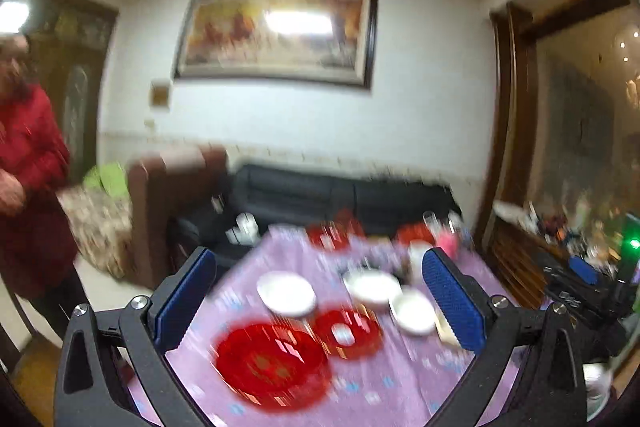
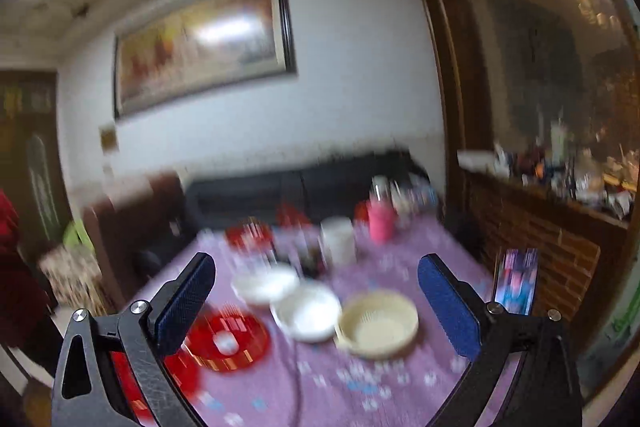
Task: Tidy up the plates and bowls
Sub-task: 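Raise the right tool and swing it toward the large red plate with gold lettering, then close the right tool on the rim of the large red plate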
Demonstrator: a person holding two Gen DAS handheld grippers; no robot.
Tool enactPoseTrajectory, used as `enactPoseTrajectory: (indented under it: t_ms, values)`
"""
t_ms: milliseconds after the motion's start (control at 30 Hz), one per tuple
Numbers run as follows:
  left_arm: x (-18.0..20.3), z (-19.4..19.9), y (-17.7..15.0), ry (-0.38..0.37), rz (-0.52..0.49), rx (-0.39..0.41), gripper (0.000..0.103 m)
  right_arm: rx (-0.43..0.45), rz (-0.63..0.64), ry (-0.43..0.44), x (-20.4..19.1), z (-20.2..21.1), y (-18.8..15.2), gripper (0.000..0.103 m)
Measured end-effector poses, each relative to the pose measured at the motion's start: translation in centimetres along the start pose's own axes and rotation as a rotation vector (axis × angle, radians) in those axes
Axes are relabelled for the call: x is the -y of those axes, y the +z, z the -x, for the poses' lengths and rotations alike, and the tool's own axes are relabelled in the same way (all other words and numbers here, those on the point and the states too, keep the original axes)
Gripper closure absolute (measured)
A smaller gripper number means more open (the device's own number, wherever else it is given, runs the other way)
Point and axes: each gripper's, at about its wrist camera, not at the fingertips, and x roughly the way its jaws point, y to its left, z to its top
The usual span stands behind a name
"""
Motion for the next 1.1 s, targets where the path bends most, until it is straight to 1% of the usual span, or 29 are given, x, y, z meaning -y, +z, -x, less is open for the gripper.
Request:
enactPoseTrajectory:
  t_ms: [67, 133, 200, 267, 333, 367, 433, 467, 500, 567, 633, 667, 700, 733, 800, 867, 933, 967, 1000, 1100]
  values:
    - [0.0, 2.0, 2.9, 0.060, -0.044, 0.086, 0.000, 0.070, -0.005, 0.033, -0.5, 1.7, 3.0, 0.001]
    - [0.1, 3.0, 5.9, 0.096, -0.087, 0.140, 0.000, 0.100, -0.005, 0.062, -1.2, 2.6, 6.4, 0.001]
    - [0.1, 3.3, 8.5, 0.116, -0.107, 0.160, 0.000, 0.134, -0.009, 0.095, -2.1, 3.3, 10.0, 0.001]
    - [-0.3, 3.1, 10.8, 0.150, -0.111, 0.168, 0.000, 0.154, -0.005, 0.118, -3.2, 3.8, 12.8, 0.000]
    - [-0.9, 2.6, 12.2, 0.182, -0.093, 0.180, 0.000, 0.153, -0.019, 0.168, -3.8, 3.9, 14.3, 0.000]
    - [-1.4, 1.7, 12.4, 0.195, -0.082, 0.179, 0.000, 0.146, -0.024, 0.188, -4.0, 3.3, 14.5, 0.000]
    - [-2.3, 0.1, 12.2, 0.218, -0.067, 0.153, 0.000, 0.095, -0.029, 0.222, -4.9, 1.6, 14.7, 0.000]
    - [-2.9, -1.2, 11.6, 0.213, -0.063, 0.120, 0.000, 0.063, -0.026, 0.229, -5.3, 0.5, 14.1, 0.000]
    - [-3.3, -2.5, 10.5, 0.201, -0.059, 0.090, 0.000, 0.014, -0.024, 0.243, -5.8, -1.1, 13.1, 0.000]
    - [-4.7, -5.6, 8.2, 0.156, -0.044, -0.002, 0.000, -0.091, -0.029, 0.281, -6.6, -4.8, 9.9, 0.000]
    - [-6.1, -9.2, 5.4, 0.110, -0.030, -0.119, 0.000, -0.234, -0.018, 0.325, -8.0, -8.9, 6.1, 0.000]
    - [-6.8, -10.8, 3.6, 0.100, -0.019, -0.180, 0.000, -0.323, -0.018, 0.356, -8.9, -11.0, 3.5, 0.000]
    - [-7.7, -12.1, 2.1, 0.094, -0.006, -0.233, 0.000, -0.388, -0.021, 0.378, -9.4, -12.7, 1.3, 0.000]
    - [-9.0, -14.0, -0.1, 0.090, 0.019, -0.301, 0.000, -0.451, -0.025, 0.399, -9.9, -14.1, -1.1, 0.000]
    - [-10.7, -16.5, -4.2, 0.088, 0.057, -0.394, 0.000, -0.575, -0.035, 0.438, -10.9, -16.8, -6.0, 0.003]
    - [-12.4, -18.8, -7.4, 0.095, 0.100, -0.477, 0.000, -0.680, -0.040, 0.469, -11.8, -18.8, -10.8, 0.007]
    - [-14.4, -21.0, -10.9, 0.105, 0.156, -0.561, 0.000, -0.760, -0.066, 0.497, -12.0, -20.2, -14.1, 0.014]
    - [-15.1, -21.6, -12.2, 0.112, 0.168, -0.589, 0.000, -0.802, -0.083, 0.513, -12.3, -20.8, -15.7, 0.019]
    - [-15.8, -22.4, -13.9, 0.125, 0.177, -0.624, 0.000, -0.847, -0.097, 0.531, -13.0, -21.5, -17.3, 0.021]
    - [-17.3, -24.1, -17.7, 0.119, 0.211, -0.700, 0.000, -0.901, -0.087, 0.543, -14.9, -22.9, -20.6, 0.021]
